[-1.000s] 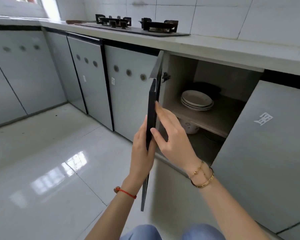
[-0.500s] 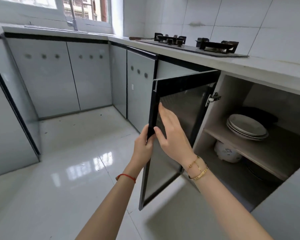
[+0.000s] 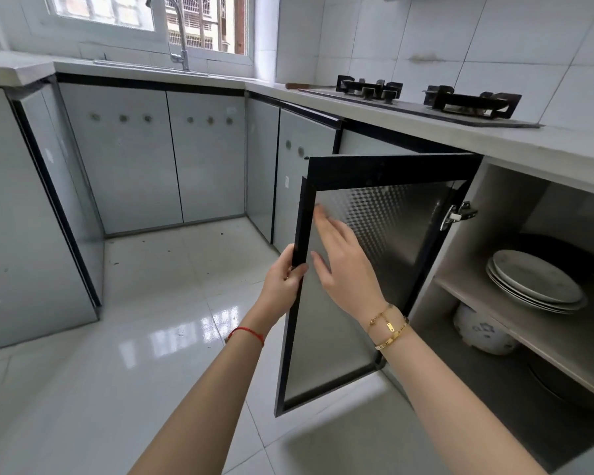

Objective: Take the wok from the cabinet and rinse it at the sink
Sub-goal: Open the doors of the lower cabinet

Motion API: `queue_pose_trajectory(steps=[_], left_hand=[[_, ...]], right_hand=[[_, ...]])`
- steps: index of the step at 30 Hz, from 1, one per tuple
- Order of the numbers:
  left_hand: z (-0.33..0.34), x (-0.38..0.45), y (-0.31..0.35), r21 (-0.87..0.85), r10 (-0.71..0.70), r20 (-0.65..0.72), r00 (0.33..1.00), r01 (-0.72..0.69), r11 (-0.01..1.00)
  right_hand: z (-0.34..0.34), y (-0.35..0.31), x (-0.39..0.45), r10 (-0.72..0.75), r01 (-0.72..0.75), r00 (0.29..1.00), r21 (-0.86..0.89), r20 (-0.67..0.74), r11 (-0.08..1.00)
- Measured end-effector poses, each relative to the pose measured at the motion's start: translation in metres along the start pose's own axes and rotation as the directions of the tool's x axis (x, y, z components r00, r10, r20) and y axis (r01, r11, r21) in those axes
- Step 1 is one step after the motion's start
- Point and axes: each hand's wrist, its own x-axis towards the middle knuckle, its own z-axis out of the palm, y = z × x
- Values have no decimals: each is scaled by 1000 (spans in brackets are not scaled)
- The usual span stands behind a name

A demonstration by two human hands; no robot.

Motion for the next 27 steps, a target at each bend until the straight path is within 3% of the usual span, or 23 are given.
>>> queue_pose_trajectory(steps=[11,18,22,27], left_hand=[[1,-2,2,2,14,18,1000,-14,1000],[15,-13,3,107,23,-133,991,-9,994],[25,-31,21,174,115,-270,956,-69,982],[32,-51,43,374,379,-352,856,-243,895]], right_hand=[[-2,-5,0,24,-23,999,25,-44,999],[-17,-4,-10,65,-72,996,128,56,989],[-27,-3,-16,61,-64,998,161,26,985],[-44,2,-33,106,-97,993,158,-47,983]])
